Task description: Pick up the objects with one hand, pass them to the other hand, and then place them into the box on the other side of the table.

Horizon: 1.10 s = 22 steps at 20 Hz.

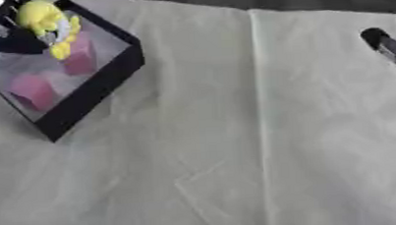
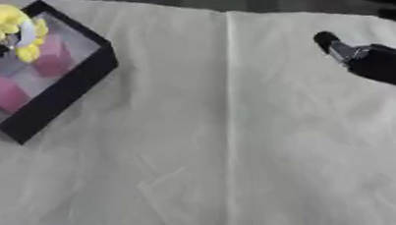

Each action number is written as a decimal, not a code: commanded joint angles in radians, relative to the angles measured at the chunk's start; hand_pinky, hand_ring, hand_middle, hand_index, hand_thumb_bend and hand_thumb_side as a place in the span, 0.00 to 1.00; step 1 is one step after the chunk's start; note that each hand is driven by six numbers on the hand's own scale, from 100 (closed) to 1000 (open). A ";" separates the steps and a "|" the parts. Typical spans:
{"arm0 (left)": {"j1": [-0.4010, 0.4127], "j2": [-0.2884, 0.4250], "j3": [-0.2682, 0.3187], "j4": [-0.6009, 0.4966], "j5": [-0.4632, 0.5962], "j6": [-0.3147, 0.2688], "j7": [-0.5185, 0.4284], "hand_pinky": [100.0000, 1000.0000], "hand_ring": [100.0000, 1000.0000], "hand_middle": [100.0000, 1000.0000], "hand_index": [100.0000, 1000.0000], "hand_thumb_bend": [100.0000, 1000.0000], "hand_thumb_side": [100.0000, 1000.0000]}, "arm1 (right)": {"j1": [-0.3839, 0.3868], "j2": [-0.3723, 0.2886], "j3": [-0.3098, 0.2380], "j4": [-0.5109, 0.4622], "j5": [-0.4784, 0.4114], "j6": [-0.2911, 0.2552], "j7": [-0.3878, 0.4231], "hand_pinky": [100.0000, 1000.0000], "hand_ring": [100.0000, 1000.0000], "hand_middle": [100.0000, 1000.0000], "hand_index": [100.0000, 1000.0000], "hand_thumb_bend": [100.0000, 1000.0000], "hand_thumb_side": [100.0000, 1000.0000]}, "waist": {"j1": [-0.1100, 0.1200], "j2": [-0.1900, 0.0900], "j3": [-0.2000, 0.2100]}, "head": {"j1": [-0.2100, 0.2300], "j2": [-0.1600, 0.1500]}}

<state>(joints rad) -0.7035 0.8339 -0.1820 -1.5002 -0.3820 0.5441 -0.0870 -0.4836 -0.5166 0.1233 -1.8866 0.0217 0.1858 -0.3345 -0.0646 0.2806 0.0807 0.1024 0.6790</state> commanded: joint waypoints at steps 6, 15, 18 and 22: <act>-0.011 0.021 0.023 0.072 -0.024 -0.010 0.050 0.69 0.62 0.59 0.64 0.51 0.20 | -0.004 -0.032 -0.016 -0.033 -0.009 0.001 -0.008 0.79 0.80 0.60 0.80 0.61 0.00 | 0.002 -0.013 -0.004 | 0.005 -0.007; -0.016 0.015 0.033 0.135 -0.129 0.007 0.018 0.79 0.75 0.73 0.80 0.82 0.28 | -0.001 -0.032 -0.017 -0.034 -0.020 0.000 -0.014 0.79 0.80 0.59 0.80 0.59 0.00 | 0.003 -0.014 -0.006 | 0.009 -0.007; -0.016 0.014 0.037 0.141 -0.134 0.007 0.015 0.79 0.75 0.73 0.80 0.83 0.27 | -0.019 -0.023 -0.015 -0.019 -0.018 0.002 -0.015 0.79 0.80 0.59 0.80 0.59 0.00 | 0.004 -0.016 -0.007 | 0.012 -0.006; -0.013 0.014 0.050 0.127 -0.116 0.008 0.027 0.77 0.74 0.72 0.79 0.74 0.31 | -0.026 -0.019 -0.014 -0.009 -0.014 -0.001 -0.016 0.79 0.80 0.59 0.80 0.59 0.00 | 0.004 -0.018 -0.007 | 0.014 0.002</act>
<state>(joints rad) -0.7033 0.8250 -0.1522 -1.3572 -0.4987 0.5519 -0.0643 -0.4947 -0.5162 0.1179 -1.8883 0.0052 0.1868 -0.3470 -0.0676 0.2823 0.0748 0.1136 0.6817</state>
